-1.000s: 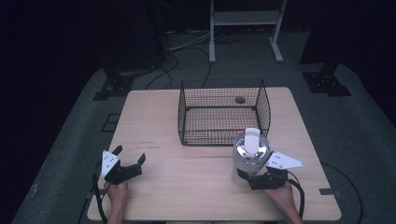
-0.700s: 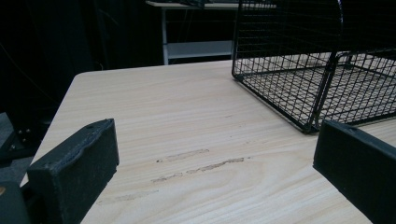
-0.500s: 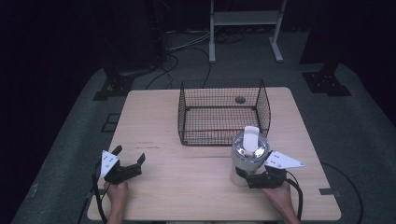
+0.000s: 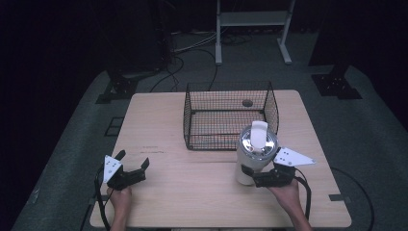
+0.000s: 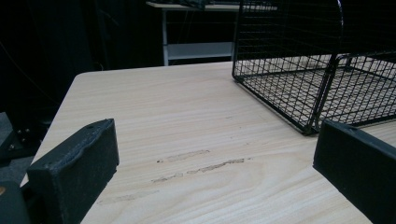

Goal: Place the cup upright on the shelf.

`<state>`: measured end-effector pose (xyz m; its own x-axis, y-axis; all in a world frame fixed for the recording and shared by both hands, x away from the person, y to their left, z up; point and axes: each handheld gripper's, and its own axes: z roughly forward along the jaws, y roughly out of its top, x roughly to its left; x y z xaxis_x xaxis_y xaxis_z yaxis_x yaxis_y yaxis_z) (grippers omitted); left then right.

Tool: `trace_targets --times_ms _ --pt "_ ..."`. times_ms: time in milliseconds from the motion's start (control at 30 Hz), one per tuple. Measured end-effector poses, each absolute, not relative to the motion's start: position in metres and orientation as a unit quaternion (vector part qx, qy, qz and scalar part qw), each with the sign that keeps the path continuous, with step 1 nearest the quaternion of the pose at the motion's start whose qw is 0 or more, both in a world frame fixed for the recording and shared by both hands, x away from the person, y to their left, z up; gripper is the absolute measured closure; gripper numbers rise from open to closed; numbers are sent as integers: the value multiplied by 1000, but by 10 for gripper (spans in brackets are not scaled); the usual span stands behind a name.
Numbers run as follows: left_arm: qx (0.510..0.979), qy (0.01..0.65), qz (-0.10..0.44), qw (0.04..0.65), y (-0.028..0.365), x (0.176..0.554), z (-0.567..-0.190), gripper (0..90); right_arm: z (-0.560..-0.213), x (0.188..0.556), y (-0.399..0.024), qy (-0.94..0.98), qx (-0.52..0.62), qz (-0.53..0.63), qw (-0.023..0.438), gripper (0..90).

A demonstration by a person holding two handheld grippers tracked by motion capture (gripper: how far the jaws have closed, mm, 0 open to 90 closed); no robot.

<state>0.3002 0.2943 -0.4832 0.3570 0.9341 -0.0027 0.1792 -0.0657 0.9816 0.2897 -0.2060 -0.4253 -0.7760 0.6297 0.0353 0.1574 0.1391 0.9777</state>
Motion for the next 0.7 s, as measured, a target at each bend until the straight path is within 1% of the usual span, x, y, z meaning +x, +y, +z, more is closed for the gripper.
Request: trace_targets --times_ms 267,500,700 --pt "634 438 360 527 294 300 -483 0 -407 298 -204 725 261 606 199 95" --pt "634 437 360 526 295 300 -483 0 -381 310 -203 718 252 615 205 95" --pt "633 438 360 527 295 300 -483 0 -366 319 -202 721 247 614 206 95"
